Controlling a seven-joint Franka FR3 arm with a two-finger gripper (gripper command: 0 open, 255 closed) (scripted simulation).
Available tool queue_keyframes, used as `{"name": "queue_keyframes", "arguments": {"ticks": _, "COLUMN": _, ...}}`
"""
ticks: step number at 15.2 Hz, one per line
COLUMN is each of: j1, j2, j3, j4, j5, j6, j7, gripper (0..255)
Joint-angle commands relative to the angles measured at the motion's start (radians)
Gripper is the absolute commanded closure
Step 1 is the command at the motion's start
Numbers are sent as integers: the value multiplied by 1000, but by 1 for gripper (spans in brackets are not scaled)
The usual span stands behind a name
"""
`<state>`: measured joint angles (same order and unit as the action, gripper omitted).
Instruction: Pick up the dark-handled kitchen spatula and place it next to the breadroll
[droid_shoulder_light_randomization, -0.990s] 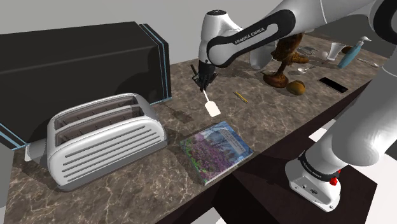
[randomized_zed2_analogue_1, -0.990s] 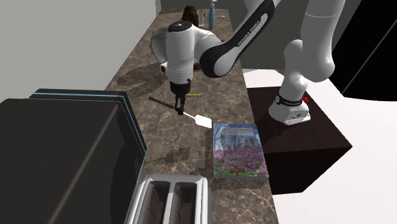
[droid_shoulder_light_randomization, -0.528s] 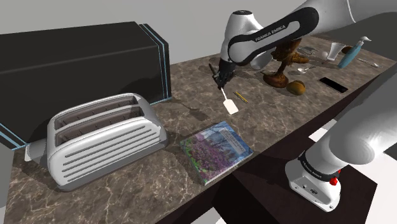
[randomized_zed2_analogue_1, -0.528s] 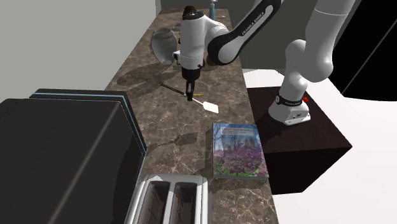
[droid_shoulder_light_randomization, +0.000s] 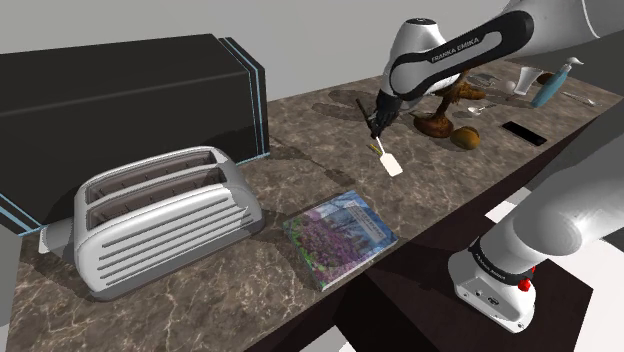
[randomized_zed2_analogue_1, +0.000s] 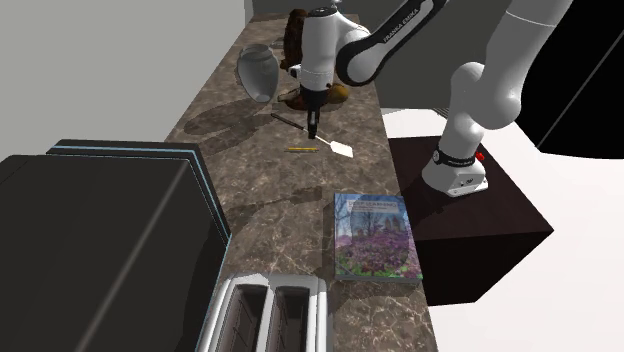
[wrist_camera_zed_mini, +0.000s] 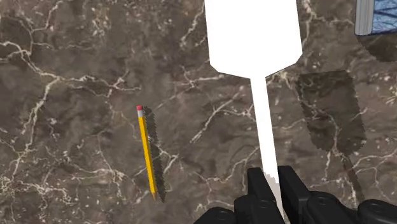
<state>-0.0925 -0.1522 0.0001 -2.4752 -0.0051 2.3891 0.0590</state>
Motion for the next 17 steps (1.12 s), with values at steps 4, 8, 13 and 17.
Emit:
{"name": "queue_keyframes", "arguments": {"ticks": 4, "j1": -58, "j2": -51, "j3": -80, "j4": -53, "j5": -10, "j6": 3, "j7": -133, "gripper": 255}}
{"name": "queue_keyframes", "arguments": {"ticks": 8, "j1": -107, "j2": -77, "j3": -150, "j4": -78, "j5": -25, "j6": 2, "j7": -239, "gripper": 255}}
{"name": "queue_keyframes", "arguments": {"ticks": 13, "j1": -169, "j2": -86, "j3": -240, "j4": -82, "j5": -43, "j6": -2, "j7": -376, "gripper": 255}}
{"name": "queue_keyframes", "arguments": {"ticks": 17, "j1": -214, "j2": -72, "j3": -313, "j4": -62, "j5": -50, "j6": -7, "j7": -489, "gripper": 255}}
